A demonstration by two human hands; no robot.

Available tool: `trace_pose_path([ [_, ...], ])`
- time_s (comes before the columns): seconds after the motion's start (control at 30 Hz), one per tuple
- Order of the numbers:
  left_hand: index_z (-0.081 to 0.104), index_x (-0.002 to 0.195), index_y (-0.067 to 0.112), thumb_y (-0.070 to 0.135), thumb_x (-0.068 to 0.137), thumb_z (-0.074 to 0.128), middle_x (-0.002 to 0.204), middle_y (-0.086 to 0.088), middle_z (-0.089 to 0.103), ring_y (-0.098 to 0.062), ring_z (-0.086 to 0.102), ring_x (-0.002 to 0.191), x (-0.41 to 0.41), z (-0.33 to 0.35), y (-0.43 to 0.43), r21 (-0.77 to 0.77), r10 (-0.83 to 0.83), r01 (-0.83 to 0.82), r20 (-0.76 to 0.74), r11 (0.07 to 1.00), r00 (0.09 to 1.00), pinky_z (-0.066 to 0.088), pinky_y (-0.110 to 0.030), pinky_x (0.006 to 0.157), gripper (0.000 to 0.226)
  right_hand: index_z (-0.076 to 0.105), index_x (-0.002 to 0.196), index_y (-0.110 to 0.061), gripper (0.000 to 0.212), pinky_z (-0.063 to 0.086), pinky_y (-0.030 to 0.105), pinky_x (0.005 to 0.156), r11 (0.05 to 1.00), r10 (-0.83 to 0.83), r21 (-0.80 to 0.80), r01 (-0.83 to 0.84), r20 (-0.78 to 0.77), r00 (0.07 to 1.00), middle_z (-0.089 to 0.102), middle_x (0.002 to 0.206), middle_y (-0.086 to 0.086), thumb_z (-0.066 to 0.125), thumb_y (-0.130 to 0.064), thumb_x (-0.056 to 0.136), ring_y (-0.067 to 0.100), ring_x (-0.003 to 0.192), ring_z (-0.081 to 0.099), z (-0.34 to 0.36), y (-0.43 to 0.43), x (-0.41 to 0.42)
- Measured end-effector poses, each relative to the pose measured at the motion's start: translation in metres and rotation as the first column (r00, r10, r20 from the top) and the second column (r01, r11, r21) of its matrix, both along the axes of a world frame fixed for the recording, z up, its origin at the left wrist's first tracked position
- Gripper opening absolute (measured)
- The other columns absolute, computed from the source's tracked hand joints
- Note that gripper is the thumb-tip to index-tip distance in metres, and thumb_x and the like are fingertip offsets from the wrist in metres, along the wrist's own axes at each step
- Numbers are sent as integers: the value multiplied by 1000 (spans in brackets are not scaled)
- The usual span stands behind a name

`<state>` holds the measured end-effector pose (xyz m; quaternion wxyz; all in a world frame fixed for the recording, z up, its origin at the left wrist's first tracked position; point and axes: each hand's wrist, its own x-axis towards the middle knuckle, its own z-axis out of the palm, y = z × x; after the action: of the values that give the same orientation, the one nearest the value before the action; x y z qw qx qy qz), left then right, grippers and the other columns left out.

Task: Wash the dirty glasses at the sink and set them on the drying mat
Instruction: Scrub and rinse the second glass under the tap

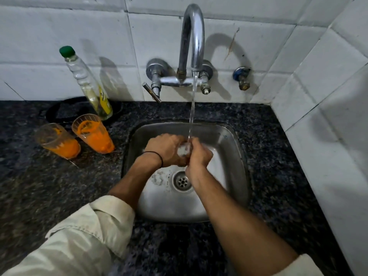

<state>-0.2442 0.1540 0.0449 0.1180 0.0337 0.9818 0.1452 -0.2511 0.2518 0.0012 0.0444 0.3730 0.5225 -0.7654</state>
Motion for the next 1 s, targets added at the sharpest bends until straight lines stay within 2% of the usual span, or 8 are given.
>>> trace_pose_path([
  [0.17,60,123,37,51,74,77,123,2,65,-23,62,108,-5,12,3,142,-29,33,-30,989,999,51,-37,89,53,57,67,-10,26,47,26,52,900,68,-435,22,189,980,54,58,7,46,-23,87,20,50,49,-29,1,9],
  [0.33,65,120,28,35,76,81,118,4,67,-17,63,105,9,-12,-5,391,54,-39,-27,919,998,52,-33,90,48,57,66,-9,35,52,30,49,928,109,-373,-22,214,971,56,51,9,49,-26,97,21,41,53,-28,10,8],
  [0.4,67,115,26,30,79,81,107,4,70,-18,67,94,20,-27,-10,671,201,-226,116,706,973,58,-40,85,39,51,62,-13,37,45,27,46,979,84,-199,-46,188,979,48,48,4,52,-24,98,17,36,43,-21,19,3],
  [0.5,68,104,16,30,96,61,93,-4,67,-20,63,79,28,-46,6,792,339,-611,568,25,750,60,-45,72,18,57,63,-16,37,40,28,44,933,196,309,-185,-4,981,52,48,-2,56,-30,98,15,40,47,-11,23,-6],
  [0.67,63,82,13,35,100,39,64,-5,65,-18,59,54,13,-65,27,443,17,-749,866,-493,501,45,-20,48,37,49,59,-15,50,42,35,51,352,775,897,-267,-119,621,52,51,-2,55,-47,97,14,50,51,18,27,-3],
  [0.83,64,97,7,26,96,39,69,-10,65,-18,55,47,-1,-79,15,595,-53,-710,751,-377,658,34,-18,39,31,62,119,-29,23,43,42,99,-580,802,814,-45,560,-205,64,124,-6,54,-23,98,14,114,58,58,77,-27],
  [0.93,68,102,5,21,87,52,83,-15,60,-22,55,58,-4,-81,11,640,-112,-704,710,-308,695,39,-25,46,27,56,129,-29,54,23,46,115,-710,622,668,223,743,-248,56,138,-7,55,3,85,14,126,53,70,90,-38],
  [1.0,68,91,8,18,87,49,74,-11,58,-19,52,52,-5,-72,19,653,-52,-684,710,-325,702,36,-21,41,22,63,119,-24,47,30,39,109,-729,669,685,10,715,-205,63,126,-3,53,1,81,20,118,57,69,81,-34],
])
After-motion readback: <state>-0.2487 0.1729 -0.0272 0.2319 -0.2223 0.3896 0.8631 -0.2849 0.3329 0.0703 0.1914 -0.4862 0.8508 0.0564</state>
